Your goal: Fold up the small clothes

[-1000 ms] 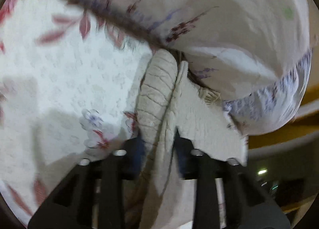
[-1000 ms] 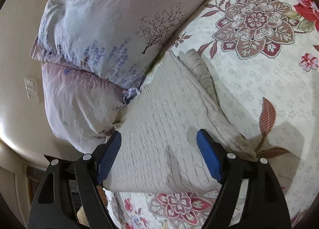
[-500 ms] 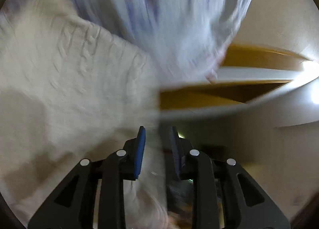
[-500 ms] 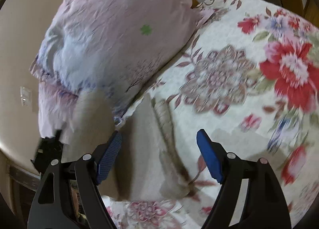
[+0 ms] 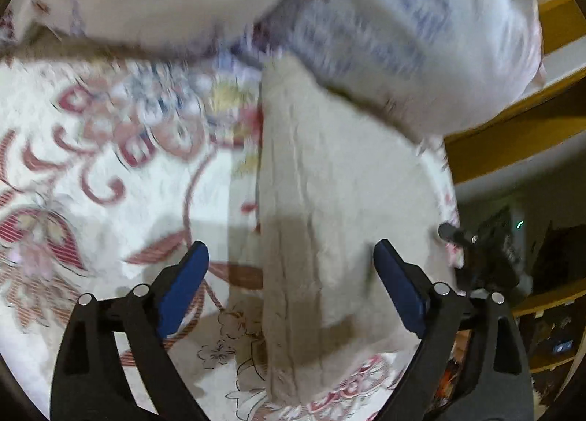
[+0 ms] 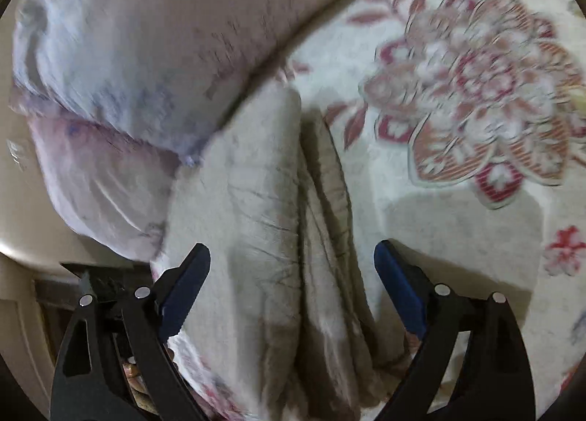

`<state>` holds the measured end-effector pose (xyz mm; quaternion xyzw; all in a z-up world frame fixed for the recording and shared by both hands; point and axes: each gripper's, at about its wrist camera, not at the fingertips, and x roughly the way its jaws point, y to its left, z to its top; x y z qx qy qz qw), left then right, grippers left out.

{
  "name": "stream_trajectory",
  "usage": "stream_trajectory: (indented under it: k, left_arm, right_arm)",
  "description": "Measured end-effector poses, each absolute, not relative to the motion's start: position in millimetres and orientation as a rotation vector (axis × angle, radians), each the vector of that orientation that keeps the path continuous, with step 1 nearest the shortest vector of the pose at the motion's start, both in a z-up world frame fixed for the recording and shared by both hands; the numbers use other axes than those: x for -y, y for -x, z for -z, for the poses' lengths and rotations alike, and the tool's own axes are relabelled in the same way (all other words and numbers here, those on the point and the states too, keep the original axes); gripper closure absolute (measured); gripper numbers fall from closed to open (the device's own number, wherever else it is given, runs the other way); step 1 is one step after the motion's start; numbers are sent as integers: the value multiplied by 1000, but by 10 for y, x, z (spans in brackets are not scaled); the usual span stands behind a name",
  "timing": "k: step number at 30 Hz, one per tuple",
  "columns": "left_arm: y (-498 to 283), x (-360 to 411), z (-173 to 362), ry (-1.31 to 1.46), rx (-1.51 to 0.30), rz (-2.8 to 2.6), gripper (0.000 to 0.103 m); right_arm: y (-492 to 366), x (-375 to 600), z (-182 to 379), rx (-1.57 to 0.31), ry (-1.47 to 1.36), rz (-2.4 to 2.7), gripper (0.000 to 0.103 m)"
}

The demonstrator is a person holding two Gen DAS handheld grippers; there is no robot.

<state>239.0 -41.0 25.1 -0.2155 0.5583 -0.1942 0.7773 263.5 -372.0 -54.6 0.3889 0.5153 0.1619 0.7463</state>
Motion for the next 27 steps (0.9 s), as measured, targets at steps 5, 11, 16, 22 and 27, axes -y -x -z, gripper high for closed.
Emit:
stream_trajectory:
  k: [5, 11, 16, 22, 27]
  left_arm:
    - [-2407, 640, -165, 438, -1156, 499, 46]
    - [-2033, 60, -534, 489, -1017, 620, 65]
    - [-1572, -435, -602, 309, -977, 386, 42]
    - [-1034, -834, -610, 297, -945, 219, 22]
    - [-756, -784, -432, 254, -996, 187, 14]
  right_arm:
    - [-2482, 3637, 423, -1104, -866, -403, 67]
    - [-2154, 3303, -108, -1012, -817, -552, 70]
    - [-1914, 3098, -284, -1003, -628, -368, 60]
    - [-1737, 2904, -442, -1013, -658, -444, 61]
    - [-1811, 2959, -335, -1028, -704, -275, 94]
